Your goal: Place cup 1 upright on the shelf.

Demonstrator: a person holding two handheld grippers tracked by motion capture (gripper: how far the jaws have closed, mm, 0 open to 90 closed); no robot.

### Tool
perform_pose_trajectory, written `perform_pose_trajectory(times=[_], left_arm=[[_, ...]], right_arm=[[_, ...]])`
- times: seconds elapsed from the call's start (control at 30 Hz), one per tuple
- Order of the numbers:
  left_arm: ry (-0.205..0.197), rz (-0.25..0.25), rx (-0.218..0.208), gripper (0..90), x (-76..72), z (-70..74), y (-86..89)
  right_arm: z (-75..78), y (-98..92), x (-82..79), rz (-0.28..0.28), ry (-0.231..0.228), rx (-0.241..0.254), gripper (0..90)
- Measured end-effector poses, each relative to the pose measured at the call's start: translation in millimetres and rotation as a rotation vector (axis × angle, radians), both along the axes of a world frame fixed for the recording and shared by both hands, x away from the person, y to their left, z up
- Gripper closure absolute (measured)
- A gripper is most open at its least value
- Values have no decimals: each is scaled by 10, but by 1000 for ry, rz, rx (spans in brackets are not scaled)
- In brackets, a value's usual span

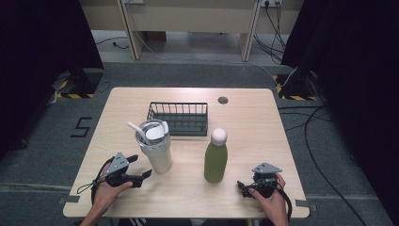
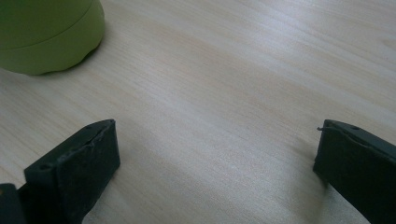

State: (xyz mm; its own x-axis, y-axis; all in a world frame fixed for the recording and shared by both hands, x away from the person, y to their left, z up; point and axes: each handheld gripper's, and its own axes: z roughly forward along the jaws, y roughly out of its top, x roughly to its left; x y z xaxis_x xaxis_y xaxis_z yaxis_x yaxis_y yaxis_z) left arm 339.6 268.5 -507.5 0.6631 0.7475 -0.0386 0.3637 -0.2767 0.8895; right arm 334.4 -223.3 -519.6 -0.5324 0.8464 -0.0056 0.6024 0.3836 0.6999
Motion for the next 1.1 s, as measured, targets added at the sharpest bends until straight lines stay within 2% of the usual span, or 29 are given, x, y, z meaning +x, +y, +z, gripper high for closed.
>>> perform_pose_trajectory(times=[0.4,0.6,0.87,1.1], left_arm=[[-30,-11,-24,150,97,-16,-152],[-63,-40,-30,150,144,1,-283],[-100,-37,-39,107,237,-25,-415],[-122,-41,-71,92,279,-56,-440]], right_arm=[[1,4,-1,-4,4,2,3],[1,1,3,1,1,1,3],[2,4,3,-1,2,3,3],[2,4,3,-1,2,3,3]])
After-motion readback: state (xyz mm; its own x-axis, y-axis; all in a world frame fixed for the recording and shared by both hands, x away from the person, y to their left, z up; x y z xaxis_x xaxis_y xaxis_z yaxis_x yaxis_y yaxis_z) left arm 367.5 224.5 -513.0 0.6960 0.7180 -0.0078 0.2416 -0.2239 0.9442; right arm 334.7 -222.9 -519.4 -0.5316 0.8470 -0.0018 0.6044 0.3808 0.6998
